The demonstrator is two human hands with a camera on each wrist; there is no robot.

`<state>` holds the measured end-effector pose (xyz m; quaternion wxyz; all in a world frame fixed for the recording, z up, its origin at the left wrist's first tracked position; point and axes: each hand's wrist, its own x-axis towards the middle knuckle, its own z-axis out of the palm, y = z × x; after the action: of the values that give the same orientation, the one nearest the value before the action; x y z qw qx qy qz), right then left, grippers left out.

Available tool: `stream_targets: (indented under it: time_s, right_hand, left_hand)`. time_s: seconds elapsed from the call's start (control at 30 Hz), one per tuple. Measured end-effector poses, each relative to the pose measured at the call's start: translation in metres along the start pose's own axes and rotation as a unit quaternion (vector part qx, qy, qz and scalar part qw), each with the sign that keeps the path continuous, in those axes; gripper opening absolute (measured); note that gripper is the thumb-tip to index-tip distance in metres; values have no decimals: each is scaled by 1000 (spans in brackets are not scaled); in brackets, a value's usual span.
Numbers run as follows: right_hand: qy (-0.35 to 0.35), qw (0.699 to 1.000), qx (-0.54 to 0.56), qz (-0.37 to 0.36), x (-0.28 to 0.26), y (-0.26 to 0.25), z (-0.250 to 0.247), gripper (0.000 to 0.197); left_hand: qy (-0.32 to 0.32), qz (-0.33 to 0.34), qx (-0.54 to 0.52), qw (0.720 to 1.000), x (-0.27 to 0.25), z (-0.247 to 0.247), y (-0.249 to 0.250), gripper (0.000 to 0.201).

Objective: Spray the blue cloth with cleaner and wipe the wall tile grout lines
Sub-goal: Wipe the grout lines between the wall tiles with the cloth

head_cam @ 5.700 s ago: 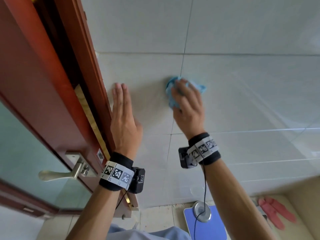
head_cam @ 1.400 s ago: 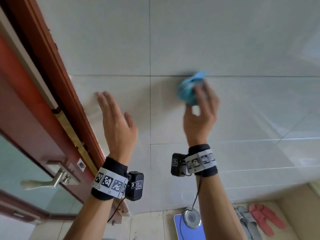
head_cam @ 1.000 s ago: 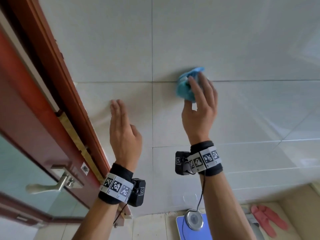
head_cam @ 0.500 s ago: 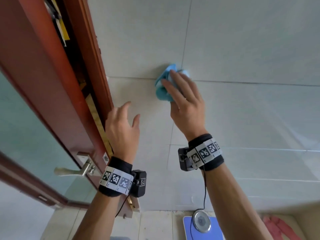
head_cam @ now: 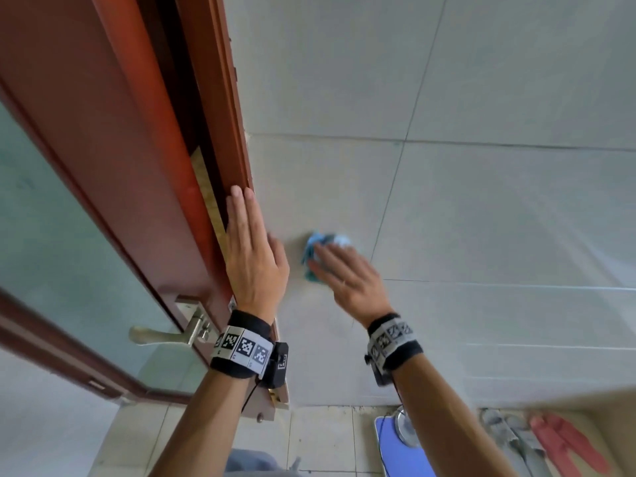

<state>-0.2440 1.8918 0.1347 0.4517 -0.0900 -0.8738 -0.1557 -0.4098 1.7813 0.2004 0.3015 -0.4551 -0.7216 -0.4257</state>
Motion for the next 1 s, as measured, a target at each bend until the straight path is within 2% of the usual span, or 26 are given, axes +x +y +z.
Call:
stream_targets:
  time_s: [0.07, 0.17, 0.27, 0.37, 0.47, 0.57, 0.67, 0.73, 0.8, 0.87, 0.93, 1.0]
  right_hand:
    - [-67, 997, 22, -16, -36, -13, 14, 33]
    - [-68, 997, 21, 0, -35, -17, 8, 35]
    - [32, 999, -4, 35, 26, -2, -22, 35]
    - [142, 987, -49, 60, 97, 18, -45, 33]
    - [195, 975, -54, 89, 127, 17, -39, 34]
    - [158, 984, -63, 53, 108, 3, -19, 36]
    - [37, 997, -57, -43, 69, -10, -8, 38]
    - [-9, 997, -47, -69, 59, -12, -14, 39]
    - [24, 998, -45, -28, 76, -8, -29, 37]
    - [97, 993, -61, 20, 117, -1, -50, 34]
    - [161, 984, -71, 29, 162, 6, -69, 33]
    - [187, 979, -73, 29, 197, 12, -77, 30]
  left_hand:
    - [5, 5, -25, 1000, -6, 6, -5, 73]
    - [7, 7, -51, 999, -15, 15, -11, 72]
    - [-1, 10, -78, 997, -20, 21, -15, 74]
    - [12, 5, -109, 994, -20, 24, -14, 79]
    - [12, -1, -141, 990, -21, 25, -17, 81]
    - [7, 4, -168, 986, -21, 28, -24, 76]
    - [14, 15, -177, 984, -22, 27, -27, 67]
    - [20, 15, -181, 983, -22, 27, -30, 64]
    - [10, 11, -183, 983, -21, 27, -28, 65]
    - [9, -3, -182, 983, -21, 26, -26, 66]
    - [-1, -13, -179, 984, -21, 24, -23, 66]
    - [-11, -8, -171, 985, -21, 23, -23, 66]
